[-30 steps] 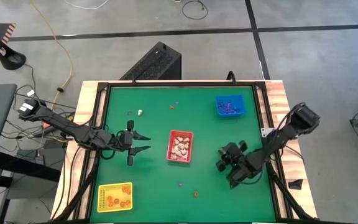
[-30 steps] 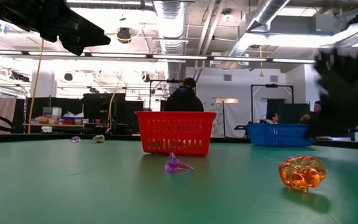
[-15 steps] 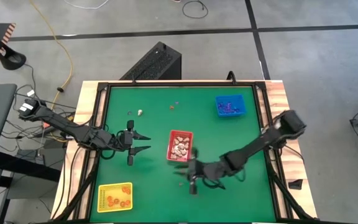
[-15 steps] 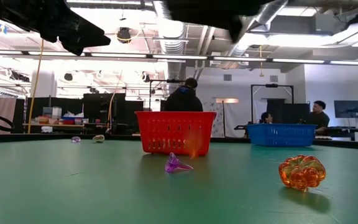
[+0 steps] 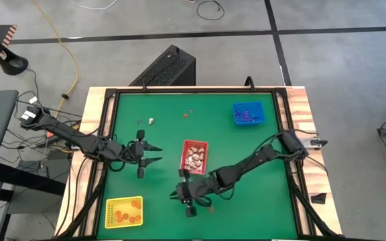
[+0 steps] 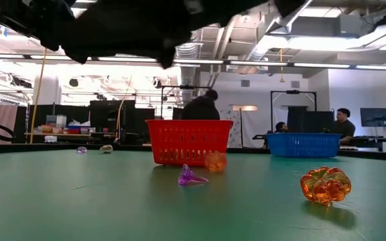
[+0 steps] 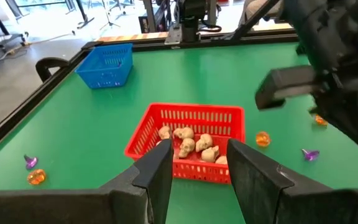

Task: Sort Halloween decoration

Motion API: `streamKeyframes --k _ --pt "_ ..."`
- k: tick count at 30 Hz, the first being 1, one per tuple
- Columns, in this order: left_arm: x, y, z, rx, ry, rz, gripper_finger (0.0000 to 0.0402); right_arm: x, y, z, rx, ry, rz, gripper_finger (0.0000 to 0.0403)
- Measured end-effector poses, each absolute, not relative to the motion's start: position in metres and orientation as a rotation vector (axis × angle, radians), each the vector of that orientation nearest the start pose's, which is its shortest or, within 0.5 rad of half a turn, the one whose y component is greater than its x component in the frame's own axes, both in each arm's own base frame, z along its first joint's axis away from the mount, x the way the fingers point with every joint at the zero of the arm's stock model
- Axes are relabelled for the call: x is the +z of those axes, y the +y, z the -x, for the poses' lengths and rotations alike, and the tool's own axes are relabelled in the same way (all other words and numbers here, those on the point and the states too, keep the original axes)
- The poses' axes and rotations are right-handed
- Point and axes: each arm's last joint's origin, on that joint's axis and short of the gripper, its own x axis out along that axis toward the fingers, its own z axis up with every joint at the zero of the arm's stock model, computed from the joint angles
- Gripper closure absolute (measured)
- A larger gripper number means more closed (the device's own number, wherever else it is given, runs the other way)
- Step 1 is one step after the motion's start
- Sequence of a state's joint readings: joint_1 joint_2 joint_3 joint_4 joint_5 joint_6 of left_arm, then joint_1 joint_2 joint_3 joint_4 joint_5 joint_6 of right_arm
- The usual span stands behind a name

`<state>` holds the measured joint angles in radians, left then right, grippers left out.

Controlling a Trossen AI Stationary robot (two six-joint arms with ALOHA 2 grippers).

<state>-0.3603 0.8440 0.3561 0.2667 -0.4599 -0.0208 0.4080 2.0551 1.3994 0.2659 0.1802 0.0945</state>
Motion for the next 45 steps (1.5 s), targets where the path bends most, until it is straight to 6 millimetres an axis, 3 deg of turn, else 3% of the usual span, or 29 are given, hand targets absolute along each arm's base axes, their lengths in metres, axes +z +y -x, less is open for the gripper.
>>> streamKeyframes --k 7,10,13,19,24,45 --pt "0.218 -0.052 -0.173 0.101 0.208 -0.069 0.026 0.213 0.177 -0.38 0.086 0.801 -0.153 0.0328" --pt "0.218 -0.052 -0.173 0.101 0.208 -0.07 0.026 0.211 0.188 -0.357 0.021 0.955 -0.204 0.0313" --pt "0.218 -0.052 -0.173 0.101 0.208 -0.076 0.026 0.207 0.208 -0.341 0.02 0.992 -0.165 0.0282" --pt "0.218 -0.052 -0.173 0.101 0.208 -0.075 0.026 0.185 0.248 -0.322 -0.003 0.953 0.004 0.0199" --pt "0.218 -0.052 -0.173 0.103 0.207 -0.052 0.026 0.168 0.259 -0.319 -0.046 0.914 -0.041 0.0153" --pt "0.218 -0.052 -0.173 0.105 0.206 -0.041 0.026 0.104 0.251 -0.278 -0.122 0.634 -0.184 0.0151"
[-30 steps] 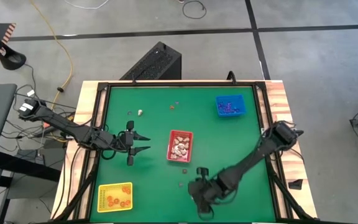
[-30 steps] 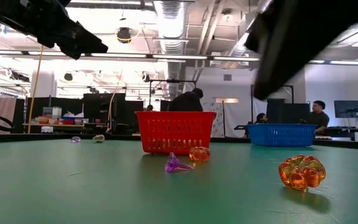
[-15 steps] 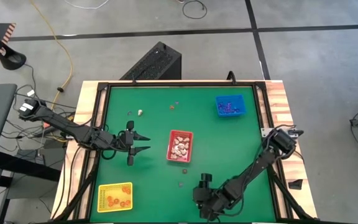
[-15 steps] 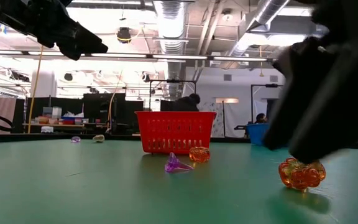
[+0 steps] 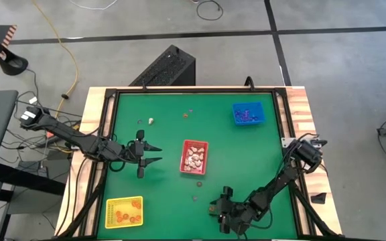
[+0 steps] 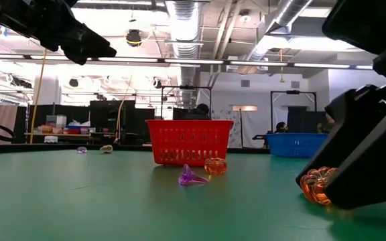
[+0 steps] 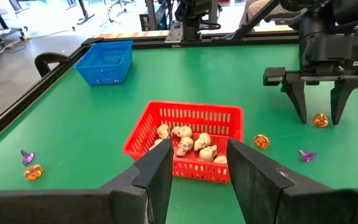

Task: Sort Halloween decoration

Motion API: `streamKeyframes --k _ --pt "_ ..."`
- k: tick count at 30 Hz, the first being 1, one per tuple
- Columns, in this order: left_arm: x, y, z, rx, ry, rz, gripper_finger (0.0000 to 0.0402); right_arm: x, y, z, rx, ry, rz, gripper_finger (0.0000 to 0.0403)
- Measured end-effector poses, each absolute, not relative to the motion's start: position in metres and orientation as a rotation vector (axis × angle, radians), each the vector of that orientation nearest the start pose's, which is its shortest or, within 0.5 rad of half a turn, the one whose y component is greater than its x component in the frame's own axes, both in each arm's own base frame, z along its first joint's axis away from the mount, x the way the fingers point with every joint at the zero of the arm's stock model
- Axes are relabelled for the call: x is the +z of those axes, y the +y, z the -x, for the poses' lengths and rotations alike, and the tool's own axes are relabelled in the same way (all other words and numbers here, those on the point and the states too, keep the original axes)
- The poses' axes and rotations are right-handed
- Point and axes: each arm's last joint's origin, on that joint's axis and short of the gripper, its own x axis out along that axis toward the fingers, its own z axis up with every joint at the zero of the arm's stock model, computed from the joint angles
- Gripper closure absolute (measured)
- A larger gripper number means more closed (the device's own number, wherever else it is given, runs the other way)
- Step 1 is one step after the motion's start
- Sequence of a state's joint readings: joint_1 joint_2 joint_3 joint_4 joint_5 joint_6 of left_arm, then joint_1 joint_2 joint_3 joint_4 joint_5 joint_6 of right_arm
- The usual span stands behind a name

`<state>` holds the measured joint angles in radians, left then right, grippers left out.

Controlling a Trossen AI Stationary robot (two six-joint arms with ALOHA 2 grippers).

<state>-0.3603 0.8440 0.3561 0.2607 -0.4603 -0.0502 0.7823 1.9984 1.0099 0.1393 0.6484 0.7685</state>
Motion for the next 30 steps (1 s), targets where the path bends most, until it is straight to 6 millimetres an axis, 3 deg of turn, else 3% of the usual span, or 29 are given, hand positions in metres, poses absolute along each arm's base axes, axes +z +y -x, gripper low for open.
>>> streamKeyframes --k 14,20,30 --pt "0.218 -0.052 -0.173 0.105 0.206 -0.042 0.026 0.102 0.251 -0.277 -0.087 0.601 -0.122 0.0294" --pt "0.218 -0.052 -0.173 0.105 0.207 -0.042 0.026 0.112 0.251 -0.289 -0.051 0.568 -0.06 0.0303" --pt "0.218 -0.052 -0.173 0.105 0.207 -0.042 0.026 0.149 0.235 -0.335 -0.032 0.477 0.193 0.0303"
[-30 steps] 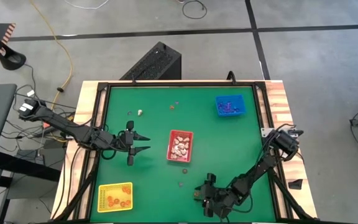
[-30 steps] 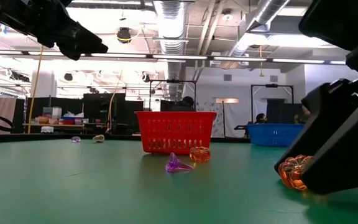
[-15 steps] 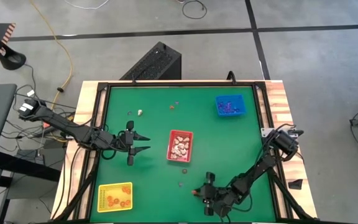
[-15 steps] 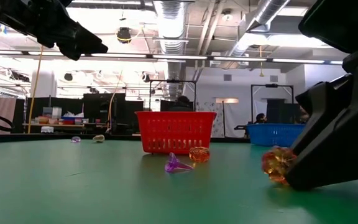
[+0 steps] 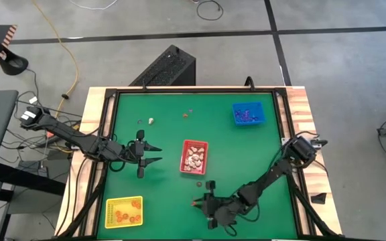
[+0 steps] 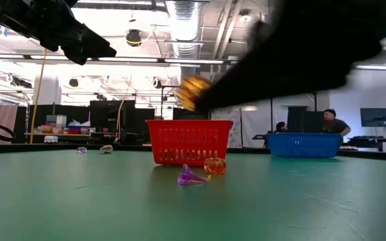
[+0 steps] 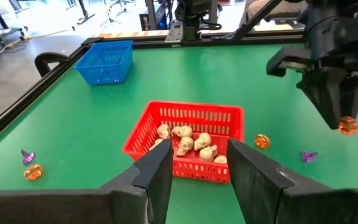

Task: Sort Halloween decoration

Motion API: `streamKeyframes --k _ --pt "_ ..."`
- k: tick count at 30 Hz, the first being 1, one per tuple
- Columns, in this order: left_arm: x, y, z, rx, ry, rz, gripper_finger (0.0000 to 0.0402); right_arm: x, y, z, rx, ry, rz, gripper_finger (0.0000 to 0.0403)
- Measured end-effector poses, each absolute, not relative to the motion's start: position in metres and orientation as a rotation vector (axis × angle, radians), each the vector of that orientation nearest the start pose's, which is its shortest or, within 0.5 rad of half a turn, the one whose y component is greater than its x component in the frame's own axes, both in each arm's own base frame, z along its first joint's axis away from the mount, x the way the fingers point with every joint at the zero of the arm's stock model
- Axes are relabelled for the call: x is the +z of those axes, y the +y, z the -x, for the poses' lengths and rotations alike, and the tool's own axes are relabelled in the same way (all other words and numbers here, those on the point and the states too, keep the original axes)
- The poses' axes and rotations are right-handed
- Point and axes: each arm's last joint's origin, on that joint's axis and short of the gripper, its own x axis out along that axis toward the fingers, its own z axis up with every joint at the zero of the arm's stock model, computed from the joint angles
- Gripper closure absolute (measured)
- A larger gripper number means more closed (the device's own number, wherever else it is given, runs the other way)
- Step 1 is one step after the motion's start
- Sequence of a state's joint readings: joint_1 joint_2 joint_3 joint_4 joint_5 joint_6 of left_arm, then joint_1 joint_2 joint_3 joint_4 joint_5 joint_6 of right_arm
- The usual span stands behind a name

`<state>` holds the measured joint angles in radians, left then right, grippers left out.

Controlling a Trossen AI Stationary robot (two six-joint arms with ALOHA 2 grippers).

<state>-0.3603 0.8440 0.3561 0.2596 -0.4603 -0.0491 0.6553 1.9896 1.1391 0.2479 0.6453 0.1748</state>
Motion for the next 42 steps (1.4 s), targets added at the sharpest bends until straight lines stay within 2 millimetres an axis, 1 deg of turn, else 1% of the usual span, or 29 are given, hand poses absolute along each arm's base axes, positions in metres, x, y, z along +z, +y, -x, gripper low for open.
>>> streamKeyframes --k 3,8,9,11,13,15,19,21,25,27,30,33,36,39,42 --pt "0.218 -0.052 -0.173 0.105 0.207 -0.042 0.026 0.162 0.221 -0.357 0.028 0.442 0.219 0.0303" --pt "0.218 -0.052 -0.173 0.105 0.207 -0.043 0.026 0.182 0.193 -0.396 0.168 0.31 0.146 0.0303" --pt "0.218 -0.052 -0.173 0.105 0.207 -0.046 0.026 0.189 0.187 -0.404 0.181 0.265 0.132 0.0303" --pt "0.218 -0.052 -0.173 0.104 0.207 -0.046 0.026 0.196 0.183 -0.415 0.199 0.206 0.146 0.0303" --pt "0.217 -0.052 -0.173 0.104 0.212 -0.048 0.026 0.204 0.182 -0.432 0.229 0.14 0.158 0.0303" --pt "0.217 -0.051 -0.173 0.104 0.217 -0.055 0.026 0.203 0.185 -0.447 0.251 0.121 0.177 0.0303" --pt "0.216 -0.051 -0.173 0.104 0.228 -0.08 0.026 0.197 0.195 -0.486 0.267 0.057 0.2 0.0303" --pt "0.215 -0.05 -0.172 0.13 0.242 -0.091 0.026 0.196 0.2 -0.504 0.26 0.016 0.197 0.0303" --pt "0.215 -0.047 -0.167 0.177 0.262 -0.089 0.026 0.186 0.205 -0.537 0.256 -0.005 0.197 0.0303" --pt "0.215 -0.046 -0.163 0.189 0.267 -0.083 0.026 0.177 0.206 -0.551 0.295 -0.001 0.198 0.0303" --pt "0.218 -0.044 -0.159 0.202 0.26 -0.066 0.026 0.165 0.206 -0.565 0.336 0.015 0.192 0.0303" --pt "0.22 -0.043 -0.157 0.205 0.252 -0.056 0.026 0.157 0.207 -0.574 0.315 0.039 0.179 0.0302" --pt "0.22 -0.043 -0.156 0.203 0.249 -0.054 0.026 0.149 0.204 -0.575 0.306 0.055 0.173 0.0296" --pt "0.22 -0.043 -0.156 0.202 0.249 -0.058 0.026 0.148 0.204 -0.575 0.304 0.071 0.153 0.0282" --pt "0.22 -0.043 -0.156 0.202 0.25 -0.063 0.026 0.148 0.203 -0.575 0.301 0.075 0.131 0.0259"
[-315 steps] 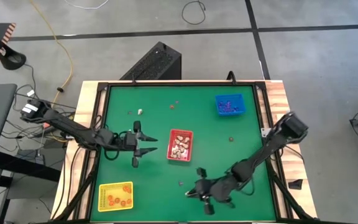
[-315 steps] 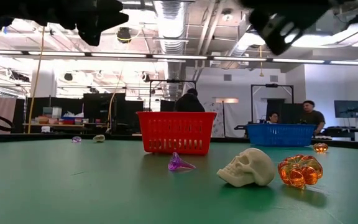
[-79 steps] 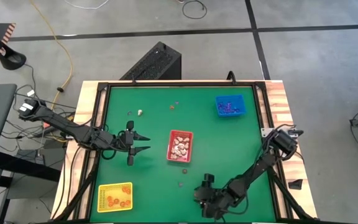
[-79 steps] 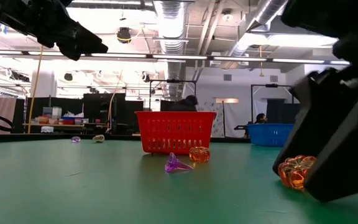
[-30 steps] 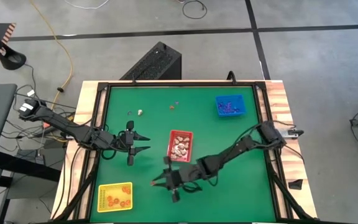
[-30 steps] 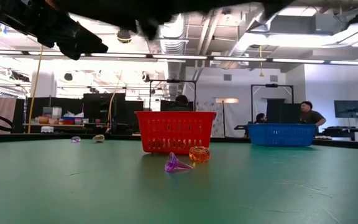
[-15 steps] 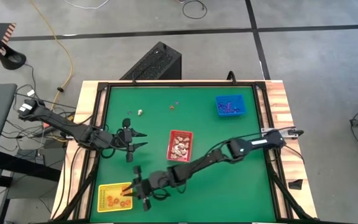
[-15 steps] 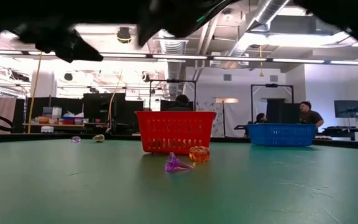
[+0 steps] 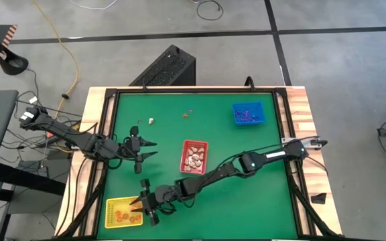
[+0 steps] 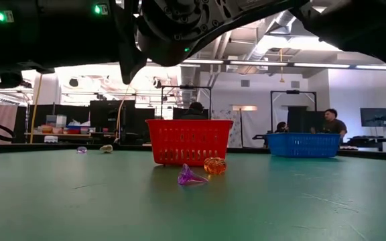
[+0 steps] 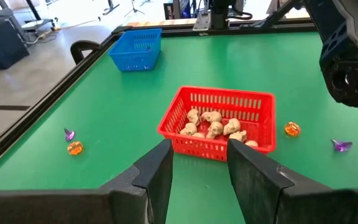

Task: Sort Halloween decoration

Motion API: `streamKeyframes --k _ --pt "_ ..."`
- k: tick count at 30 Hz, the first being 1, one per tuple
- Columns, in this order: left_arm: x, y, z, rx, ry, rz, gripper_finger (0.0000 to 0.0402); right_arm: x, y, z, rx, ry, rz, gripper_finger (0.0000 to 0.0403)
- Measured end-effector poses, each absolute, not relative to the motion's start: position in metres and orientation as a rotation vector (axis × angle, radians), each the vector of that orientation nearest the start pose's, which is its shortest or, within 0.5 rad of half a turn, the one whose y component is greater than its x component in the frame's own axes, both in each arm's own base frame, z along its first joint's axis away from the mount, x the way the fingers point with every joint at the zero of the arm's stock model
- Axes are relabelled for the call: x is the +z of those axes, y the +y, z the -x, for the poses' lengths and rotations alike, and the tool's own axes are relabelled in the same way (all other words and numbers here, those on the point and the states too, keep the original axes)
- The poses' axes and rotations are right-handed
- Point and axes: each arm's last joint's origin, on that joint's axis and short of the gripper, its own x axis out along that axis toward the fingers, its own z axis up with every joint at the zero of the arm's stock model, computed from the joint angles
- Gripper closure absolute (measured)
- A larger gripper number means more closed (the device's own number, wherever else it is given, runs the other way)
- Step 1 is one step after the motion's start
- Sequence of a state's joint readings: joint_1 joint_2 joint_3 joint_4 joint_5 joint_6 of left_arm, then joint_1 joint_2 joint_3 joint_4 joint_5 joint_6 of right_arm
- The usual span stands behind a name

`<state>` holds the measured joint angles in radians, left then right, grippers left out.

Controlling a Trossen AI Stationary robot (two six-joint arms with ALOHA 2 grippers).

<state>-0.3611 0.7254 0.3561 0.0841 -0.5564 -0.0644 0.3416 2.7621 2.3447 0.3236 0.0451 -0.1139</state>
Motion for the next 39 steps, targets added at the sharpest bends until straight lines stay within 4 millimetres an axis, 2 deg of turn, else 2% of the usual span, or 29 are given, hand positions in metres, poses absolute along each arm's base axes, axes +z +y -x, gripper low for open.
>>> streamKeyframes --k 4,6,8,11,14,16,19,23,26,29,32,34,37,39 --pt "0.22 -0.043 -0.156 0.202 0.251 -0.072 0.026 0.155 0.203 -0.573 0.304 0.129 0.177 0.0226" --pt "0.219 -0.043 -0.156 0.202 0.259 -0.074 0.026 0.169 0.201 -0.567 0.316 0.214 0.259 0.0213" --pt "0.218 -0.042 -0.156 0.204 0.271 -0.072 0.026 0.195 0.197 -0.557 0.328 0.322 0.318 0.0207" --pt "0.216 -0.042 -0.155 0.212 0.293 -0.071 0.026 0.25 0.184 -0.528 0.349 0.481 0.377 0.0206" --pt "0.214 -0.041 -0.154 0.238 0.306 -0.061 0.026 0.295 0.161 -0.495 0.361 0.646 0.435 0.0214" --pt "0.213 -0.04 -0.154 0.261 0.313 -0.052 0.026 0.31 0.143 -0.477 0.349 0.771 0.429 0.0222" --pt "0.212 -0.039 -0.153 0.294 0.316 -0.03 0.026 0.321 0.119 -0.452 0.318 0.966 0.395 0.0233" --pt "0.21 -0.037 -0.152 0.375 0.319 0.022 0.026 0.348 0.092 -0.409 0.276 1.153 0.353 0.0245" --pt "0.203 -0.033 -0.151 0.499 0.329 0.119 0.026 0.351 0.077 -0.383 0.258 1.193 0.33 0.0254" --pt "0.196 -0.025 -0.158 0.579 0.354 0.168 0.026 0.35 0.06 -0.35 0.23 1.134 0.311 0.0264" --pt "0.192 -0.007 -0.172 0.597 0.37 0.209 0.026 0.347 0.041 -0.305 0.178 0.946 0.273 0.0275" --pt "0.194 0.01 -0.183 0.612 0.387 0.238 0.026 0.335 0.03 -0.28 0.129 0.787 0.231 0.0281" --pt "0.197 0.043 -0.195 0.706 0.422 0.3 0.026 0.312 0.02 -0.253 0.063 0.538 0.145 0.0284" --pt "0.199 0.064 -0.205 0.683 0.449 0.339 0.026 0.301 0.016 -0.235 0.036 0.37 0.094 0.0284"
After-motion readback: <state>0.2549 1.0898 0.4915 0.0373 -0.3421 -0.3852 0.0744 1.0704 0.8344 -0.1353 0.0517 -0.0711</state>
